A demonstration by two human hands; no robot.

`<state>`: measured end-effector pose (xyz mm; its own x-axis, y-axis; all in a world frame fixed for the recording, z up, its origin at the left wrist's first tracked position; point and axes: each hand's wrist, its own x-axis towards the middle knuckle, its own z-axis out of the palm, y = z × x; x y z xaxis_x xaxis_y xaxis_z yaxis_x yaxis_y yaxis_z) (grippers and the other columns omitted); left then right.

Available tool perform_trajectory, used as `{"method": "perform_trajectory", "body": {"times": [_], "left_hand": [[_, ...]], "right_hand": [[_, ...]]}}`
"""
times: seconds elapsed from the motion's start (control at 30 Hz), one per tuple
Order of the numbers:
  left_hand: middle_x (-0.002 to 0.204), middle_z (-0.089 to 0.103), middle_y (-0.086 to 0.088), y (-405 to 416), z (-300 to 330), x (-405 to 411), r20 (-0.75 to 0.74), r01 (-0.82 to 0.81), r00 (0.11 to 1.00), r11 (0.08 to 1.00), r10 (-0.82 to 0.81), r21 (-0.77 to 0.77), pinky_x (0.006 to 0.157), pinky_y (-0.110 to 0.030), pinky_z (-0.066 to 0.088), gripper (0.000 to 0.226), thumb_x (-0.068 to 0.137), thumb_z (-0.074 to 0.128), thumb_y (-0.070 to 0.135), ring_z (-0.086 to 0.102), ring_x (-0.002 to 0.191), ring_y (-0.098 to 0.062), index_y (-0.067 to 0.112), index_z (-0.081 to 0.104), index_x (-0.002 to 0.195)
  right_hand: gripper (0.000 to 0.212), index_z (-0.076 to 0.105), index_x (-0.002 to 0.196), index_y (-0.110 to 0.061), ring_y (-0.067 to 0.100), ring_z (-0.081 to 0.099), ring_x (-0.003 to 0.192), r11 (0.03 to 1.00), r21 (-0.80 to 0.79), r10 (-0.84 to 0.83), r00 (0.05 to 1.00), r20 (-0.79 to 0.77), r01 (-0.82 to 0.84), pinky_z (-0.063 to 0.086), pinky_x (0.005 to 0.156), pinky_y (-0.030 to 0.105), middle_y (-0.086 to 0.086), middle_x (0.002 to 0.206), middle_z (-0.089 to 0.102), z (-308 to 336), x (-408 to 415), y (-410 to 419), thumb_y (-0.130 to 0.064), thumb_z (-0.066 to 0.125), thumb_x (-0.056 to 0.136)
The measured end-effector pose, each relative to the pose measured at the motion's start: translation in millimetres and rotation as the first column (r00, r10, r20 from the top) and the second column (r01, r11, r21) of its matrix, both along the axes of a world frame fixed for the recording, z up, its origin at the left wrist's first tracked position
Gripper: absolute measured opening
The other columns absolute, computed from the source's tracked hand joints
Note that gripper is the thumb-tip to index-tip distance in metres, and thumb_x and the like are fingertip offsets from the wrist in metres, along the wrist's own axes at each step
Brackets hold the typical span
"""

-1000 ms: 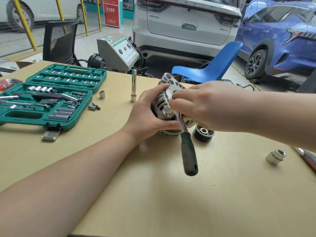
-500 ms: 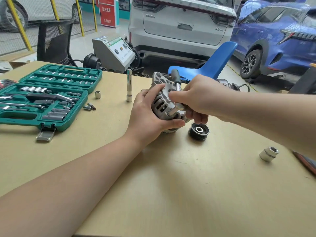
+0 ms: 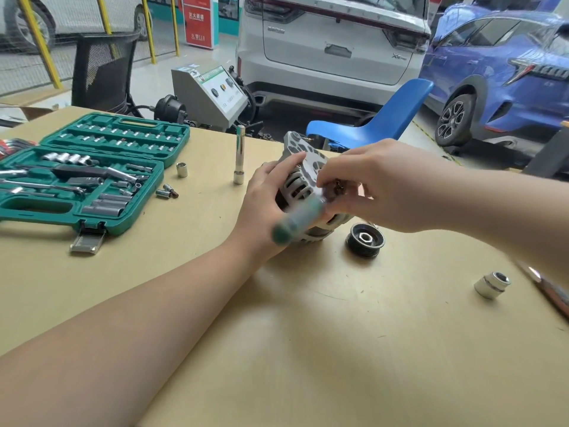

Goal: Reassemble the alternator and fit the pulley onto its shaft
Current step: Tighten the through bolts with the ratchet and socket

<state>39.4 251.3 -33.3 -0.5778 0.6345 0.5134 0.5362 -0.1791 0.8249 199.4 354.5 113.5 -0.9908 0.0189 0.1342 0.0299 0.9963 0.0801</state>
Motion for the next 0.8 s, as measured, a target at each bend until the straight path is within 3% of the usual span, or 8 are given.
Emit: {"method": "perform_trajectory", "body": {"times": [0.13, 0.27, 0.4, 0.53, 0.67, 0.8], "left_hand": [[0.147, 0.050, 0.015, -0.8, 1.1, 1.2, -0.009, -0.012, 1.000, 0.999, 0.012, -0.030, 0.113, -0.021, 0.041, 0.086, 0.074, 0.095, 0.053, 0.045, 0.137, 0.006, 0.057, 0.052, 0.148], [0.146, 0.049, 0.018, -1.2, 1.8, 1.7, 0.007, -0.011, 1.000, 0.999, 0.011, -0.030, 0.112, -0.024, 0.045, 0.086, 0.073, 0.093, 0.059, 0.046, 0.135, 0.009, 0.059, 0.050, 0.148], [0.144, 0.050, 0.018, -1.2, 0.4, 1.6, -0.012, -0.015, 1.000, 1.000, 0.014, -0.028, 0.111, -0.021, 0.045, 0.089, 0.070, 0.091, 0.063, 0.047, 0.134, 0.007, 0.058, 0.050, 0.148], [0.142, 0.051, 0.017, -0.9, 2.1, 1.2, -0.018, -0.024, 1.000, 0.999, 0.024, -0.041, 0.108, -0.008, 0.038, 0.097, 0.063, 0.088, 0.072, 0.047, 0.134, 0.007, 0.056, 0.049, 0.150], [0.146, 0.048, 0.014, 0.1, 2.5, 2.5, 0.002, -0.025, 1.000, 0.999, 0.025, -0.047, 0.119, -0.038, 0.046, 0.091, 0.068, 0.092, 0.066, 0.048, 0.140, -0.008, 0.058, 0.049, 0.148], [0.161, 0.036, 0.008, -2.9, 2.2, 4.9, 0.001, -0.017, 1.000, 0.996, 0.017, -0.090, 0.123, -0.049, 0.041, 0.088, 0.072, 0.083, 0.072, 0.038, 0.151, -0.017, 0.065, 0.043, 0.149]], "right_hand": [[0.021, 0.070, 0.113, -0.016, 0.032, 0.065, 0.088, 0.915, 0.303, 0.259, 0.964, 0.066, -0.266, 0.053, 0.067, 0.040, 0.002, 0.106, 0.069, 2.4, 7.1, 15.8, -0.018, 0.069, 0.092], [0.018, 0.071, 0.110, -0.005, 0.039, 0.066, 0.089, 0.765, 0.476, 0.443, 0.891, 0.101, -0.434, 0.057, 0.069, 0.049, 0.015, 0.108, 0.070, -1.5, 6.3, 26.8, 0.001, 0.057, 0.099], [0.009, 0.071, 0.103, -0.003, 0.037, 0.066, 0.078, 0.778, 0.464, 0.438, 0.895, 0.083, -0.424, 0.058, 0.065, 0.047, 0.016, 0.100, 0.071, -11.8, 11.0, 29.6, -0.004, 0.062, 0.099], [0.012, 0.065, 0.086, -0.003, 0.032, 0.054, 0.060, 0.812, 0.431, 0.412, 0.909, 0.055, -0.394, 0.053, 0.049, 0.044, 0.013, 0.079, 0.061, -40.3, 20.7, 25.3, -0.004, 0.064, 0.098], [0.010, 0.068, 0.092, -0.002, 0.036, 0.062, 0.071, 0.876, 0.397, 0.333, 0.939, -0.085, -0.274, 0.056, 0.057, 0.046, 0.014, 0.092, 0.067, -56.3, 30.1, 29.1, -0.005, 0.063, 0.100], [0.017, 0.074, 0.097, -0.004, 0.035, 0.067, 0.079, 0.956, 0.217, 0.254, 0.930, -0.266, -0.199, 0.057, 0.063, 0.043, 0.010, 0.104, 0.072, -58.8, 37.5, 29.4, -0.017, 0.064, 0.104]]}}
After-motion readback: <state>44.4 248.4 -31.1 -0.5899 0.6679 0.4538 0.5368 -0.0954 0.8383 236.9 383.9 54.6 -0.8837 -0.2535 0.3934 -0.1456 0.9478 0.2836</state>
